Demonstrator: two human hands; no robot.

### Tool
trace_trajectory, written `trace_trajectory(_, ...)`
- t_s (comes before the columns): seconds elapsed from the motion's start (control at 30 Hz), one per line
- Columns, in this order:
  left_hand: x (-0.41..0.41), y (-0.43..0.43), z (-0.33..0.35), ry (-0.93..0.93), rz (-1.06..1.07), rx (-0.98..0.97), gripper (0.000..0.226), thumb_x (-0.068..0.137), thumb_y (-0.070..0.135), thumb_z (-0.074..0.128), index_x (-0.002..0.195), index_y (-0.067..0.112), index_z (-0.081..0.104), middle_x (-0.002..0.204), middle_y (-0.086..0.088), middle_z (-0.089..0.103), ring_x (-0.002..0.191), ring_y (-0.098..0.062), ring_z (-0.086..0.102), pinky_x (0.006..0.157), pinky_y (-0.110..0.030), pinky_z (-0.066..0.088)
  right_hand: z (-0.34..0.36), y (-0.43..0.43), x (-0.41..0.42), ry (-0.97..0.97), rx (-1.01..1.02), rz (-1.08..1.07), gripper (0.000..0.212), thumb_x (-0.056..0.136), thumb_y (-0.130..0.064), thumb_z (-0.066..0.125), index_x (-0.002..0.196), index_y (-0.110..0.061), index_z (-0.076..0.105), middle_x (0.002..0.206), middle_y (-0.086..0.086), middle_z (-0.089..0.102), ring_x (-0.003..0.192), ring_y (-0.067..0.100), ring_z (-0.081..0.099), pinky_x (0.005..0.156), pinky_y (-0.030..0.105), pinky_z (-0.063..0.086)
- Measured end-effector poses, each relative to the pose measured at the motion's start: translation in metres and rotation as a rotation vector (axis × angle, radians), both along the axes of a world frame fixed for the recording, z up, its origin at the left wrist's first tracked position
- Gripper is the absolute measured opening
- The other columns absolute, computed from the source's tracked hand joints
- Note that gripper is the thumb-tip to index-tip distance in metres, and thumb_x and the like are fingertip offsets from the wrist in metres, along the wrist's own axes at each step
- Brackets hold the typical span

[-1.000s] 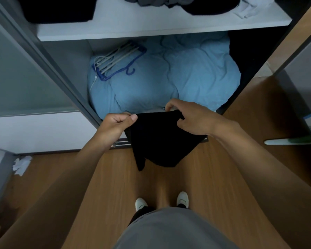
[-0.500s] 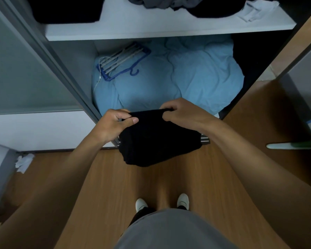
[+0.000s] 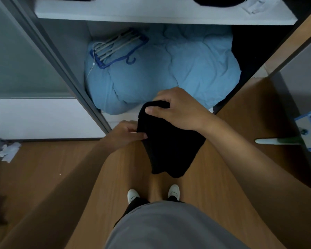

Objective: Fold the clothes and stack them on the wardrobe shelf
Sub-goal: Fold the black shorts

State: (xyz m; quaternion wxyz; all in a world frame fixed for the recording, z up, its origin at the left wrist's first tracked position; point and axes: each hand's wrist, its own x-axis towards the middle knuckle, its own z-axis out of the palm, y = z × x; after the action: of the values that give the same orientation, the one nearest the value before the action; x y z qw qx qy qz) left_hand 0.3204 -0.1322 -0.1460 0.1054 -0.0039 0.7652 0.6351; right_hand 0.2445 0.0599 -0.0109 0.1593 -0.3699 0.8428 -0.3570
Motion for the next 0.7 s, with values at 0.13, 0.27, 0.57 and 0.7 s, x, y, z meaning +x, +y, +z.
trace_trajectory(0.13,0.001,0.009,-0.034,-0.174,-0.108,-0.312,0.023,0.086,0.016,0.076,0.077,0.032,0.064,0.066,0.029,0.067,0.068,0.01,0.063,0.06,-0.003,0.042,-0.004,0.002,0.006,-0.016,0.035,0.054,0.033,0.095,-0.025,0.065,0.081,0.004,0.07,0.079,0.016,0.068,0.072,0.022,0.061,0.07,0.039,0.045)
trace_trajectory(0.27,0.004,-0.002,-0.058,-0.294,-0.075,-0.529,0.01,0.091,0.011,0.067,0.1,0.007,0.07,0.084,0.005,0.064,0.081,-0.008,0.06,0.068,-0.013,0.042,-0.013,0.015,0.006,-0.125,0.053,0.028,0.035,0.095,-0.018,0.066,0.063,-0.033,0.062,0.057,-0.027,0.061,0.058,-0.009,0.056,0.058,0.01,0.037)
trace_trajectory(0.57,0.026,-0.049,-0.048,0.041,0.278,-0.57,0.029,0.072,-0.032,0.053,0.078,-0.012,0.072,0.073,-0.02,0.069,0.056,0.005,0.061,0.057,-0.007,0.041,-0.026,0.019,0.005,-0.178,0.112,0.083,0.014,0.096,-0.018,0.063,0.096,-0.011,0.075,0.089,-0.013,0.071,0.085,-0.004,0.062,0.072,0.011,0.042)
trace_trajectory(0.7,0.027,-0.056,-0.054,0.014,0.151,-0.651,0.024,0.074,-0.028,0.057,0.066,-0.008,0.068,0.065,-0.024,0.065,0.064,-0.023,0.059,0.062,-0.032,0.041,-0.025,0.012,0.004,-0.171,0.021,0.037,0.014,0.096,-0.02,0.064,0.101,-0.018,0.076,0.088,-0.025,0.067,0.083,-0.015,0.06,0.078,0.004,0.041)
